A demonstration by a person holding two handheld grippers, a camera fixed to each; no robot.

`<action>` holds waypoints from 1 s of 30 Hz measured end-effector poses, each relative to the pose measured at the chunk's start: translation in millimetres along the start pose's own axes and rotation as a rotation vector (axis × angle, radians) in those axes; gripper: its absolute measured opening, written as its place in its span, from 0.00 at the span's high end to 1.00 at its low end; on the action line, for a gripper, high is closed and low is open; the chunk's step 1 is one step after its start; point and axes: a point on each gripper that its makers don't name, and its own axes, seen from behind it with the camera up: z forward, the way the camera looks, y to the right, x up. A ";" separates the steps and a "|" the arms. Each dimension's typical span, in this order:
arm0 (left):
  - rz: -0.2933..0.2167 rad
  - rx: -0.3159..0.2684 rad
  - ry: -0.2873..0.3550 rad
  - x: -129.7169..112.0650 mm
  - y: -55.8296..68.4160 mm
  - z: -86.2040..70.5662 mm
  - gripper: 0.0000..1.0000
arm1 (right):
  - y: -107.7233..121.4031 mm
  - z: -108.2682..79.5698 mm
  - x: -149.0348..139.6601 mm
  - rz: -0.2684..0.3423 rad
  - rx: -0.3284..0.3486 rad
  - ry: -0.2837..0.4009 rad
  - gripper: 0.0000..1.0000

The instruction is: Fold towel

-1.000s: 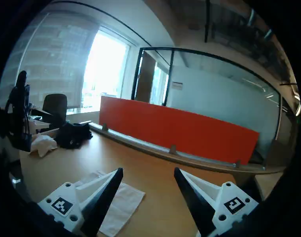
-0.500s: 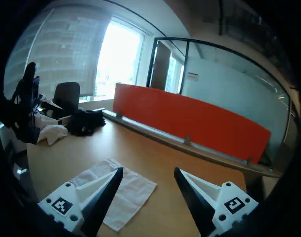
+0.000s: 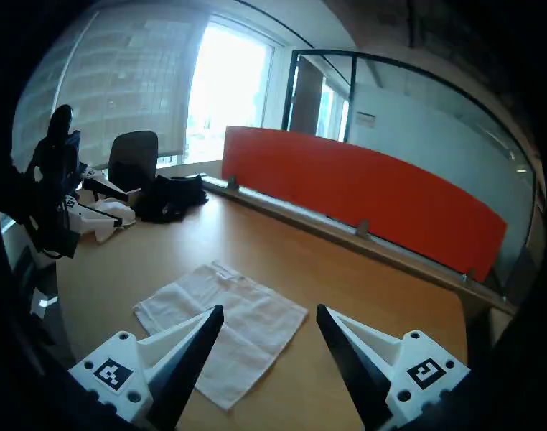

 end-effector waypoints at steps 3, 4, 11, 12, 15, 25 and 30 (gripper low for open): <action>-0.001 -0.009 -0.014 -12.0 6.3 6.1 0.01 | -4.1 5.5 -12.1 0.001 0.007 -0.017 0.00; -0.003 -0.011 -0.019 -16.5 8.3 8.3 0.01 | -5.8 7.1 -16.4 -0.001 0.011 -0.023 0.00; -0.019 -0.032 -0.066 -51.0 24.7 23.1 0.01 | -17.7 17.3 -51.9 -0.012 0.037 -0.073 0.00; -0.021 -0.036 -0.074 -56.2 27.4 25.0 0.01 | -19.6 18.7 -57.7 -0.013 0.041 -0.082 0.00; -0.025 -0.049 -0.096 -70.1 34.7 29.6 0.01 | -24.6 22.2 -74.4 -0.014 0.052 -0.107 0.00; -0.010 -0.103 -0.169 -109.6 56.7 42.3 0.01 | -36.0 33.0 -119.0 -0.004 0.075 -0.177 0.00; -0.002 -0.131 -0.202 -125.8 65.8 47.2 0.01 | -42.6 38.4 -136.5 -0.002 0.089 -0.207 0.00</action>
